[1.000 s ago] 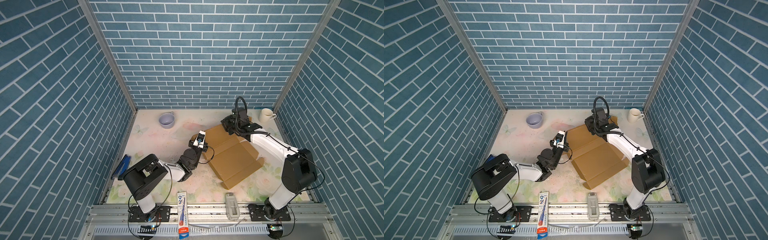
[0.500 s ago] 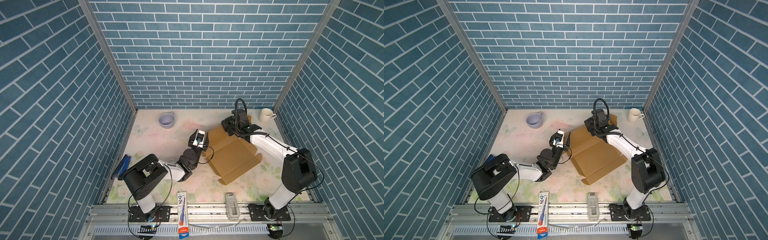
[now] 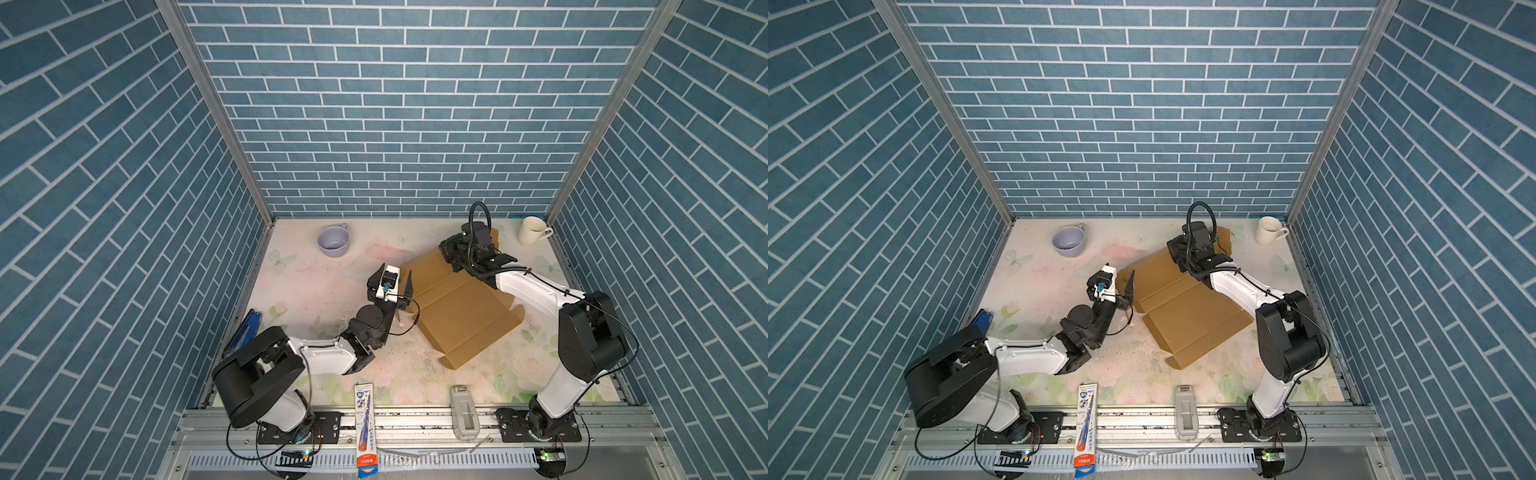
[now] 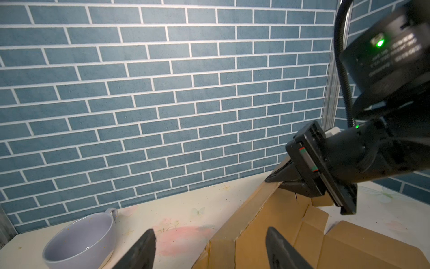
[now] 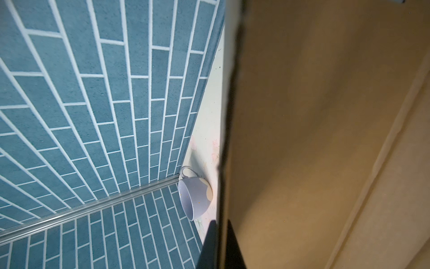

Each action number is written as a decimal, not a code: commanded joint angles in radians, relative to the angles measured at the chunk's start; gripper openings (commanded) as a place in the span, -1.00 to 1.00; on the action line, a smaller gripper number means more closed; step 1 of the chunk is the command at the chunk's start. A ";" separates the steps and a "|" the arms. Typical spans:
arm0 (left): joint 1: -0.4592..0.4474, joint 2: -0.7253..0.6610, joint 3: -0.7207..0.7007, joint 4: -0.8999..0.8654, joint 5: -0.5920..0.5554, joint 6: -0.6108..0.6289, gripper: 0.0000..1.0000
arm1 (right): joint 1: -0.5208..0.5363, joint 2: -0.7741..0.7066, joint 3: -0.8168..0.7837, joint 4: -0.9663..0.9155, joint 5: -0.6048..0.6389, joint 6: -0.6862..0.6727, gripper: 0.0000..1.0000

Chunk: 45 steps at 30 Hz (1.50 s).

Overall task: Assemble paper box
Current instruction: First fold the bottom flaps of a flat cardboard box at the center of the table.

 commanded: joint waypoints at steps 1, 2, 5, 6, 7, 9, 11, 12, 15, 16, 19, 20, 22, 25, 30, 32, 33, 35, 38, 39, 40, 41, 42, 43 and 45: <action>-0.006 -0.119 0.019 -0.254 -0.021 -0.086 0.51 | -0.004 0.007 -0.032 0.053 -0.003 0.010 -0.88; -0.006 -0.162 0.034 -0.327 -0.026 -0.103 0.50 | -0.007 0.008 -0.035 0.063 -0.004 0.001 -0.88; -0.004 -0.286 0.088 -0.593 -0.044 -0.167 0.49 | -0.011 0.003 -0.046 0.071 -0.040 -0.033 -0.88; -0.003 -0.326 0.105 -0.675 -0.039 -0.185 0.49 | -0.013 0.000 -0.056 0.079 -0.046 -0.045 -0.88; -0.003 -0.358 0.114 -0.732 -0.031 -0.195 0.49 | -0.015 0.000 -0.065 0.089 -0.054 -0.053 -0.88; 0.000 -0.416 0.148 -0.886 -0.037 -0.235 0.48 | -0.021 -0.007 -0.088 0.106 -0.076 -0.074 -0.88; 0.002 -0.452 0.178 -1.012 -0.028 -0.258 0.48 | -0.027 -0.014 -0.111 0.115 -0.096 -0.095 -0.88; 0.004 -0.464 0.191 -1.077 -0.027 -0.282 0.48 | -0.030 -0.020 -0.128 0.126 -0.104 -0.103 -0.88; 0.012 -0.482 0.230 -1.222 0.001 -0.330 0.47 | -0.047 -0.035 -0.170 0.160 -0.131 -0.127 -0.88; 0.014 -0.487 0.234 -1.251 0.010 -0.345 0.47 | -0.051 -0.039 -0.179 0.164 -0.139 -0.137 -0.88; 0.024 -0.493 0.242 -1.330 0.056 -0.387 0.47 | -0.059 -0.051 -0.193 0.168 -0.157 -0.163 -0.88; 0.027 -0.489 0.245 -1.354 0.076 -0.397 0.47 | -0.061 -0.055 -0.198 0.174 -0.163 -0.168 -0.88; 0.031 -0.479 0.246 -1.395 0.116 -0.412 0.46 | -0.065 -0.059 -0.205 0.180 -0.171 -0.177 -0.88; 0.034 -0.469 0.230 -1.432 0.142 -0.436 0.46 | -0.071 -0.063 -0.219 0.199 -0.177 -0.180 -0.89; 0.056 -0.486 0.128 -1.305 0.256 -0.435 0.45 | -0.074 -0.054 -0.248 0.249 -0.191 -0.170 -0.90; 0.064 -0.468 0.103 -1.258 0.310 -0.430 0.43 | -0.076 -0.052 -0.252 0.256 -0.195 -0.169 -0.90; 0.066 -0.453 0.092 -1.238 0.329 -0.427 0.42 | -0.076 -0.051 -0.257 0.263 -0.194 -0.168 -0.91; 0.066 -0.427 0.078 -1.209 0.361 -0.423 0.40 | -0.076 -0.049 -0.261 0.267 -0.196 -0.167 -0.91; 0.068 -0.396 0.049 -1.156 0.388 -0.413 0.39 | -0.078 -0.047 -0.262 0.270 -0.197 -0.168 -0.91; 0.068 -0.386 0.039 -1.137 0.391 -0.409 0.39 | -0.078 -0.047 -0.261 0.268 -0.197 -0.168 -0.92; 0.069 -0.375 0.030 -1.114 0.398 -0.400 0.39 | -0.078 -0.046 -0.261 0.269 -0.197 -0.168 -0.92; 0.070 -0.362 0.021 -1.087 0.405 -0.394 0.39 | -0.078 -0.047 -0.261 0.269 -0.197 -0.168 -0.92; 0.071 -0.347 0.013 -1.059 0.415 -0.388 0.40 | -0.078 -0.047 -0.261 0.269 -0.198 -0.168 -0.92; 0.072 -0.332 0.009 -1.037 0.419 -0.385 0.39 | -0.078 -0.046 -0.261 0.270 -0.197 -0.168 -0.92; 0.074 -0.290 0.013 -0.999 0.421 -0.374 0.39 | -0.078 -0.048 -0.261 0.269 -0.197 -0.167 -0.92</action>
